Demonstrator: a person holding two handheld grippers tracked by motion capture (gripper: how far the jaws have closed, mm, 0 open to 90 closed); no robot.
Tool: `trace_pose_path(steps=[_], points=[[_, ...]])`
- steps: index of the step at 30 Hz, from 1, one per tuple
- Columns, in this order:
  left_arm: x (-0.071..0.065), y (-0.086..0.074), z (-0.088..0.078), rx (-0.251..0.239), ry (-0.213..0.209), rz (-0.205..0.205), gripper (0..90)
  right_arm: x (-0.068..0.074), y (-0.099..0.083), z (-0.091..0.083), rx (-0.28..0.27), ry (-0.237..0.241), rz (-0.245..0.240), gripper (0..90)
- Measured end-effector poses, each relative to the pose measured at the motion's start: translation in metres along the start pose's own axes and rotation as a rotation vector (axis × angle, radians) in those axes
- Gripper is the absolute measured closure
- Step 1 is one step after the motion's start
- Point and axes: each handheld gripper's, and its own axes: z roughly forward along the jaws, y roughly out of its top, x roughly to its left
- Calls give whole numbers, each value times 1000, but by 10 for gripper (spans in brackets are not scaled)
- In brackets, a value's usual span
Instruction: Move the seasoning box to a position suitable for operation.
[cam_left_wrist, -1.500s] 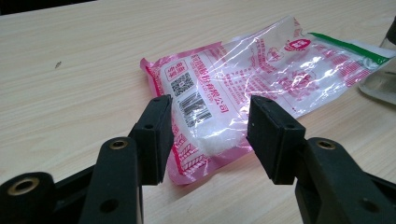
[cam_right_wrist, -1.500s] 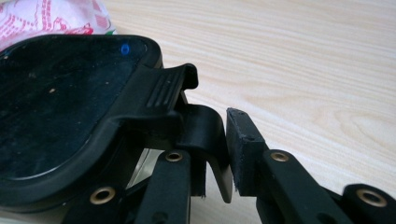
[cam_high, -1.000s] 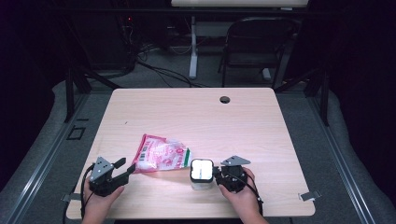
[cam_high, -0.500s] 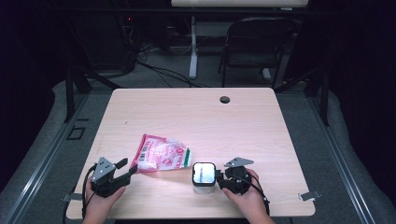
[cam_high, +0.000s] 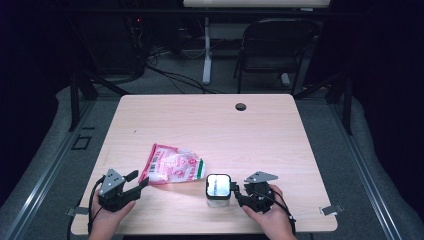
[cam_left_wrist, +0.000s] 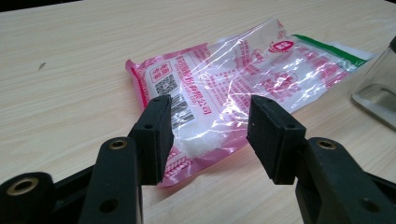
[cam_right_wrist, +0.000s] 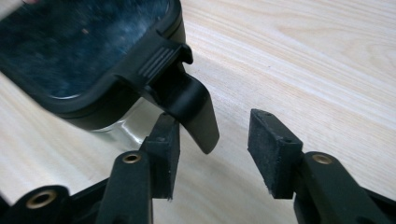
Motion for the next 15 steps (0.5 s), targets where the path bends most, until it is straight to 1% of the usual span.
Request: trace_pose_path(steps=[1, 2, 3, 4, 7, 8, 9, 10, 11, 13, 15], points=[[0, 1, -1, 8, 0, 4, 504, -1, 1, -7, 3, 8, 17, 550], [-2, 2, -1, -8, -11, -2, 506, -2, 2, -11, 19, 15, 32, 563], [-2, 2, -1, -8, -11, -2, 508, -2, 2, -11, 19, 15, 32, 563], [-4, 4, -2, 1, -2, 2, 512, -3, 3, -17, 24, 34, 56, 572], [-4, 5, -2, -10, -2, -7, 515, -3, 4, -20, 18, 33, 65, 576], [-4, 6, -1, -13, -10, -18, 518, -3, 6, -24, 20, 43, 90, 572], [-4, 6, -1, -13, -10, -18, 522, -3, 6, -24, 20, 43, 90, 572], [-4, 7, 0, -25, -12, -27, 522, -3, 6, -24, 13, 46, 101, 569], [-4, 8, -1, -15, -16, -31, 535, -3, 7, -27, 15, 46, 110, 570], [-4, 12, 0, -30, -23, -35, 548, -5, 10, -32, -3, 38, 117, 594], [-5, 14, 0, -29, -25, -39, 558, -6, 12, -36, -30, 38, 126, 621]])
